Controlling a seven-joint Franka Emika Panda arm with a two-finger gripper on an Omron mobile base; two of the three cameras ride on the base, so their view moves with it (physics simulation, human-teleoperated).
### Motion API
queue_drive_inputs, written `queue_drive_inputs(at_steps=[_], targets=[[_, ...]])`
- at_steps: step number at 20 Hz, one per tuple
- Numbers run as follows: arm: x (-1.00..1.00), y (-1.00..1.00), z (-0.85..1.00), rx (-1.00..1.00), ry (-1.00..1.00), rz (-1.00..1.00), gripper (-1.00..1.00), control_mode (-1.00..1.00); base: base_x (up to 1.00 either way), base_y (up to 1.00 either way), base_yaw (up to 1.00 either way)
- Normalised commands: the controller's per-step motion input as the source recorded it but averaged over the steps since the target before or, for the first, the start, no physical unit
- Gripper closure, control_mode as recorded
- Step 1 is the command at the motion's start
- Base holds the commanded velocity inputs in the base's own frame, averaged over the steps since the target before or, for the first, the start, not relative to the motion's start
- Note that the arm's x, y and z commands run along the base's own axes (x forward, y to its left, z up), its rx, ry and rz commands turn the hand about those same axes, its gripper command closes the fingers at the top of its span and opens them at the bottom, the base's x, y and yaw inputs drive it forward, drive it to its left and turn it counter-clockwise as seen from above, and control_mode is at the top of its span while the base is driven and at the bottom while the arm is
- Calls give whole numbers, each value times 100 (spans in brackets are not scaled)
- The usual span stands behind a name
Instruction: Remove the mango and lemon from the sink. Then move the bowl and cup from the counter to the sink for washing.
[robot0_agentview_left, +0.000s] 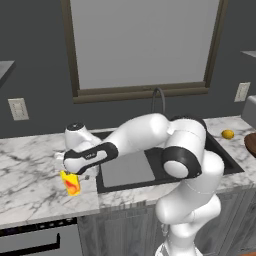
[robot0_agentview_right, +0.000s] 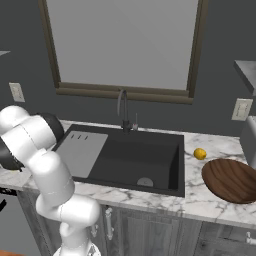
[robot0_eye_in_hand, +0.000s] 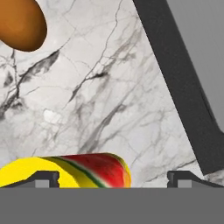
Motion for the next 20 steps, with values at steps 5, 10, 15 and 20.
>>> queue_drive_inputs(at_steps=[5,10,15,20], targets=[[-20,10,-23,-2,0,-5,100,-100,0,0,0],[-19,-1,-20,-2,2,-6,100,-100,0,0,0],[-21,-18,-8,0,0,-7,100,-100,0,0,0],[-20,-29,0,0,0,-15,100,-100,0,0,0]])
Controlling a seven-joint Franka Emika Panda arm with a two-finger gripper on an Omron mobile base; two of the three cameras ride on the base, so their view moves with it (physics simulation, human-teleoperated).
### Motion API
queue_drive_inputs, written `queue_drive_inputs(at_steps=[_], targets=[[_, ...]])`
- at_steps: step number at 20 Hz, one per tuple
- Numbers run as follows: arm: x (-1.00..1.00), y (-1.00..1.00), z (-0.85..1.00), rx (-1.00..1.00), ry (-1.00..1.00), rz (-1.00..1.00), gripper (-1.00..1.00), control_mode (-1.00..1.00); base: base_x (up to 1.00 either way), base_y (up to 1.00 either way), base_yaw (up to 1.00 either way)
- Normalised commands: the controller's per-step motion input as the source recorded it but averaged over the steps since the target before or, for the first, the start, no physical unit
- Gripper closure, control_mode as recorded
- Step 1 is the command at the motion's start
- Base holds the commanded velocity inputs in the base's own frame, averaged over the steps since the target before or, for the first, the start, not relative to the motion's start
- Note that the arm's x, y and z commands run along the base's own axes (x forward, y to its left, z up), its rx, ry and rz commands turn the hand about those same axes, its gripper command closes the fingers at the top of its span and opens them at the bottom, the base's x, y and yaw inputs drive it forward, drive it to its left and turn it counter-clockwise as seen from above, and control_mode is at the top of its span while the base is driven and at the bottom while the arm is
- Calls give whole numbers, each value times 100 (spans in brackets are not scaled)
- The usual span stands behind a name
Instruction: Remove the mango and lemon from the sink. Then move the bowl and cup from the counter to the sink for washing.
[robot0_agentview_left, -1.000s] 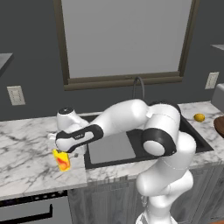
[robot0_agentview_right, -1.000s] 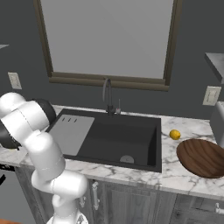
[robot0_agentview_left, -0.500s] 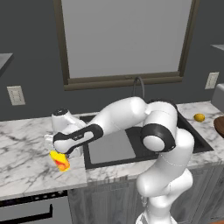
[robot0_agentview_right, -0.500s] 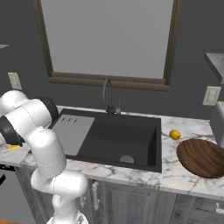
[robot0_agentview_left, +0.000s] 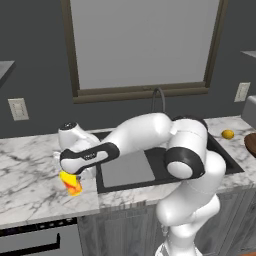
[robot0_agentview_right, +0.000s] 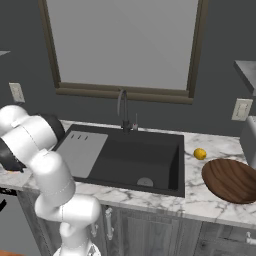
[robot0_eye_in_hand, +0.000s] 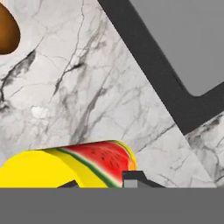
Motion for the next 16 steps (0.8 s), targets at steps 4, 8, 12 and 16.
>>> queue_drive_inputs(at_steps=[4,8,12,16], targets=[[-19,-35,8,0,0,-18,100,-100,0,0,0],[-21,-37,14,0,-2,-16,100,-100,0,0,0],[-15,-34,23,0,-7,-12,100,-100,0,0,0],[-13,-35,21,0,-9,-9,100,-100,0,0,0]])
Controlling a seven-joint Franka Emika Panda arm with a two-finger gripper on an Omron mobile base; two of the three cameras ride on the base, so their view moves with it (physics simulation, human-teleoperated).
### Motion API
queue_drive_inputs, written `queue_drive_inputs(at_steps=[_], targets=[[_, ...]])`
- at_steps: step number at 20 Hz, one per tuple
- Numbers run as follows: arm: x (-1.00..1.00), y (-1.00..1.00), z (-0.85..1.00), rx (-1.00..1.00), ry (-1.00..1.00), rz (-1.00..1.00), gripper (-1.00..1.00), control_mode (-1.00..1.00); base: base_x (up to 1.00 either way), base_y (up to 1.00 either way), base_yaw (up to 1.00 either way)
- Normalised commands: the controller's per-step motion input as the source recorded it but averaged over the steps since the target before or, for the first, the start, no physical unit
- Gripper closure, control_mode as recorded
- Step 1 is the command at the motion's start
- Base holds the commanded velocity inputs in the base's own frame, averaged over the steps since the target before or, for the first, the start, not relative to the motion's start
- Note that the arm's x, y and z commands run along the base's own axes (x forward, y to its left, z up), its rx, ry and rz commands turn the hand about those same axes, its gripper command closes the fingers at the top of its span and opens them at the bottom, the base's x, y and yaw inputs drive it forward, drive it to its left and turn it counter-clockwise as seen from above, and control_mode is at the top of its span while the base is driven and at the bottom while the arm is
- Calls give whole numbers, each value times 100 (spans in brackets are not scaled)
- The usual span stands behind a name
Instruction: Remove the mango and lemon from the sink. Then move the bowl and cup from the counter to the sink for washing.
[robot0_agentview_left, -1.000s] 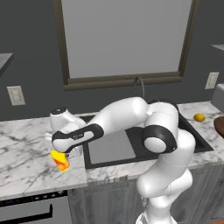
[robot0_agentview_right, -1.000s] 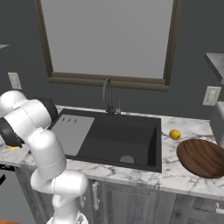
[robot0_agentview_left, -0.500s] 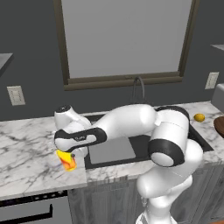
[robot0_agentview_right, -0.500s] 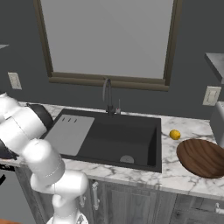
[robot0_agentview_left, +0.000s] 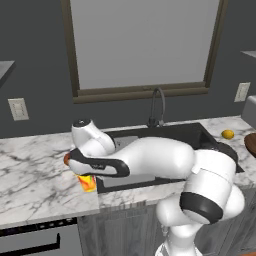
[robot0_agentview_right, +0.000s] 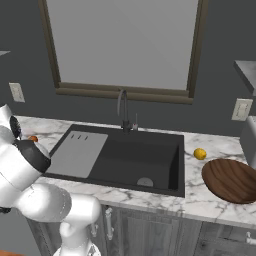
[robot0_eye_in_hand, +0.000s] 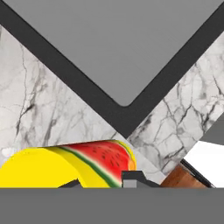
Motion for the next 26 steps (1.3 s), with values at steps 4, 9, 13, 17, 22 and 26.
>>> queue_drive_inputs(at_steps=[4,9,13,17,22,26], targets=[[-11,-38,22,0,-9,-3,100,-100,0,0,0],[-8,-39,24,0,-5,0,100,-100,0,0,0],[-3,-40,24,0,-2,0,100,-100,0,0,0],[0,-42,22,0,0,0,100,-100,0,0,0],[-4,-43,16,0,0,7,100,-100,0,0,0],[-4,-44,12,0,0,11,100,-100,0,0,0]])
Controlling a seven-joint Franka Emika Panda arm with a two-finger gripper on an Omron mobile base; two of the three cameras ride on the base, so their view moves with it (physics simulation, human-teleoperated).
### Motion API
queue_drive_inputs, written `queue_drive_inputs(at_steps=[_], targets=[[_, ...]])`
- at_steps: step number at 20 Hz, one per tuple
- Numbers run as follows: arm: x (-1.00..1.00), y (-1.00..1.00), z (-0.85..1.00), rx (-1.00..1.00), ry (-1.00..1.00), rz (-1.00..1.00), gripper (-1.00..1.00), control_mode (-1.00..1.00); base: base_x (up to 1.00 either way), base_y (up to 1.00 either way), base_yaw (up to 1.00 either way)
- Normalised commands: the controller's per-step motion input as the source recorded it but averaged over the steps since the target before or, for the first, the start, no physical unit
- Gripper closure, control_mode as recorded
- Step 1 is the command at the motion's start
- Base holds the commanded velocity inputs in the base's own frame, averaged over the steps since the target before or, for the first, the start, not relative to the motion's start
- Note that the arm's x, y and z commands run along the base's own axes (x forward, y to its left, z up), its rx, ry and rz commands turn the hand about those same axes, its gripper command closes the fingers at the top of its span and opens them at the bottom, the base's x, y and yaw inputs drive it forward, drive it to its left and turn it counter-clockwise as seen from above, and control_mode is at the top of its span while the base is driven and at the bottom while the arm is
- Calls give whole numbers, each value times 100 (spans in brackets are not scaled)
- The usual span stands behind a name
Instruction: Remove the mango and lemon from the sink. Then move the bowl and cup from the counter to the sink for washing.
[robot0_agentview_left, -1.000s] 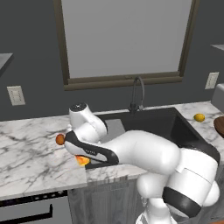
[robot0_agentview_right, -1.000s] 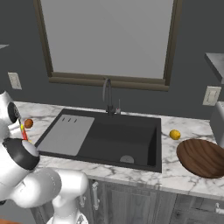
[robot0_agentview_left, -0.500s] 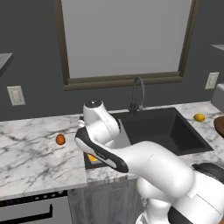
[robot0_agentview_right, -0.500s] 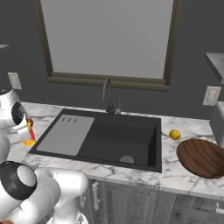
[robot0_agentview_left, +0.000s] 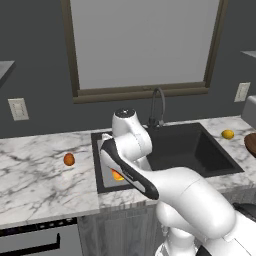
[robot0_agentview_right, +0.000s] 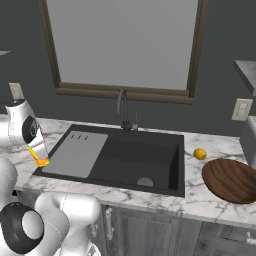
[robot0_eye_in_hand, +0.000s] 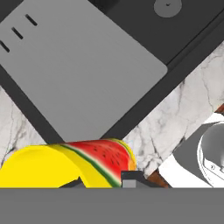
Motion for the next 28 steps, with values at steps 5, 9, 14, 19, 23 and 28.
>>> queue_drive_inputs(at_steps=[5,9,14,19,23,28], targets=[[0,-40,8,0,0,10,100,-100,0,0,0],[0,-35,5,0,0,9,100,-100,0,0,0],[-2,-32,4,0,1,8,100,-100,0,0,0],[-6,-21,-1,-1,0,0,100,-100,0,0,0],[-3,-37,0,0,0,0,100,-100,0,0,0],[-3,-44,2,0,0,0,100,-100,0,0,0]])
